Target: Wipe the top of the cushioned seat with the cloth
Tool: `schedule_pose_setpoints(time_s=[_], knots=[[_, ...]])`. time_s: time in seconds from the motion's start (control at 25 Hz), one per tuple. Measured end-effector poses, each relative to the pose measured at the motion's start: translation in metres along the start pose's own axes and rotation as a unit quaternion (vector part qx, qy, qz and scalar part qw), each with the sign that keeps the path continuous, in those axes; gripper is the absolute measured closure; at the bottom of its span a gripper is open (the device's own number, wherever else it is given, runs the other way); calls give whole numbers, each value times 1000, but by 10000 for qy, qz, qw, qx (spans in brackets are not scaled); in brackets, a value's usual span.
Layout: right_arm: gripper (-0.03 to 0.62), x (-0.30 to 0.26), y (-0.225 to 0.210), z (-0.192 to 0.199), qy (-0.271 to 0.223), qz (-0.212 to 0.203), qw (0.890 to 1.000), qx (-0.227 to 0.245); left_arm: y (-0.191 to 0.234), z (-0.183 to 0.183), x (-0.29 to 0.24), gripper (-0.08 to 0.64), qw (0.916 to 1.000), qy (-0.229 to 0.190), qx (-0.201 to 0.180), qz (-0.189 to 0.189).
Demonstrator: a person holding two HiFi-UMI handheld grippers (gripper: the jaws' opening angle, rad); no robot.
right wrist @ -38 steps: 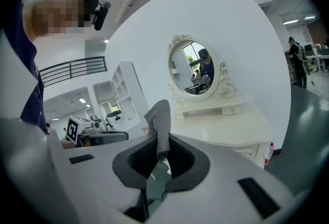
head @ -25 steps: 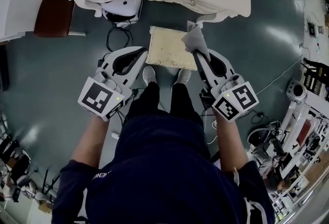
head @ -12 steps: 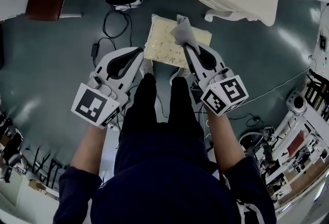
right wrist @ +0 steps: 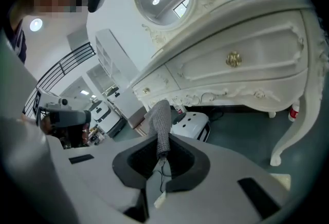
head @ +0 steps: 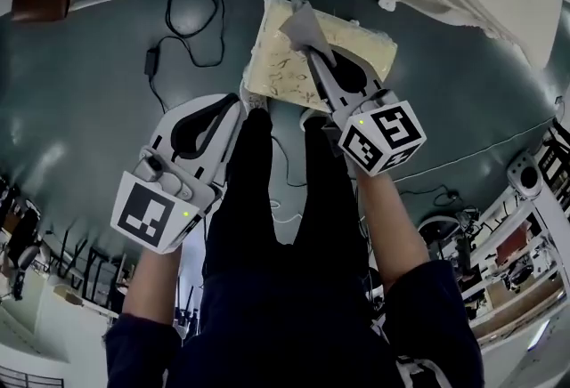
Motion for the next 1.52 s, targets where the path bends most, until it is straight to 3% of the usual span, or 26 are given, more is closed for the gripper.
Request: schedule_pose_setpoints(time_s=[0.36,0.68,1.0,1.52], knots=[[551,-71,-20,37,347,121,9993,-64,45,44,1,552,9984,218,488,-175],[551,-111,-44,74,912,503,9945,-94,67,75,10,552,9959,420,756,-250],[551,-110,-67,88,1203,790,9894,-190,66,79,-9,552,9951,510,831,-162],[551,-54,-126,99,1150,1113,9856,-541,23,71,-69,552,9953,733,600,217]])
Point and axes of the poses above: the fingertips, and each gripper's own axes: x backward along the fingers, y to its left, z out of its underside, the point moved 4 cm from there along x, backward along the fingers, and after that the axes turned 4 degrees about -x, right-handed, at the moved point
